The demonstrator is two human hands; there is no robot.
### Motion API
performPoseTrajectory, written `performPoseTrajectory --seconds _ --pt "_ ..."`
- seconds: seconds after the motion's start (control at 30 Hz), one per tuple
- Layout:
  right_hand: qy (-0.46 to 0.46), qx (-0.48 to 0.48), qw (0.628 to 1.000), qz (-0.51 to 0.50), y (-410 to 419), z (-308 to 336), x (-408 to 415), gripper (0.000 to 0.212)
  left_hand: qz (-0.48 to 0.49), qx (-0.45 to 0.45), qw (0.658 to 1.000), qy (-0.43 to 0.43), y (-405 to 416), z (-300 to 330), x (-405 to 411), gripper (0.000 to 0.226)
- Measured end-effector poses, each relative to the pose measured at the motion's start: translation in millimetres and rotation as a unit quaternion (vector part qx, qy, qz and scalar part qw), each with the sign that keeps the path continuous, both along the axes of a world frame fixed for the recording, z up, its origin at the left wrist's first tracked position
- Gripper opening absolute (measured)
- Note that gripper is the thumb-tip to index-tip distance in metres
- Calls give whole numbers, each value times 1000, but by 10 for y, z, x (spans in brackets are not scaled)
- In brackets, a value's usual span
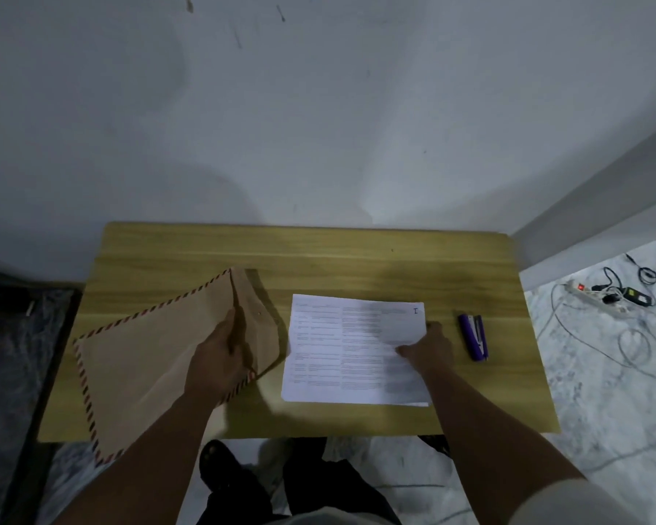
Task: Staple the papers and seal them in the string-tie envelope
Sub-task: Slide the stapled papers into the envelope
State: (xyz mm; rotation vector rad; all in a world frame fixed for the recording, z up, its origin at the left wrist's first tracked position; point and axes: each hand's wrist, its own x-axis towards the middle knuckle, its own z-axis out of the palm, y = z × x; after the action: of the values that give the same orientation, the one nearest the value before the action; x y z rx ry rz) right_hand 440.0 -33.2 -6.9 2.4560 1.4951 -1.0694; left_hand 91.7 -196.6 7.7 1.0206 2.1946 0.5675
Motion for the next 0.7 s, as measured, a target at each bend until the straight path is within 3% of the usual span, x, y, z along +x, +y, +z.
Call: performPoseTrajectory --seconds 0.27,0.53,0.7 --pt "34 -4 999 -15 -50 39 -57 65 -11 4 1000 -7 -5 -11 -39 74" --pt "45 42 994 95 138 -57 -476 66 -24 -1 1000 15 -27 -23 -33 72" --pt "27 35 998 42 101 -178 -683 65 -28 11 999 15 -37 -34 -18 71"
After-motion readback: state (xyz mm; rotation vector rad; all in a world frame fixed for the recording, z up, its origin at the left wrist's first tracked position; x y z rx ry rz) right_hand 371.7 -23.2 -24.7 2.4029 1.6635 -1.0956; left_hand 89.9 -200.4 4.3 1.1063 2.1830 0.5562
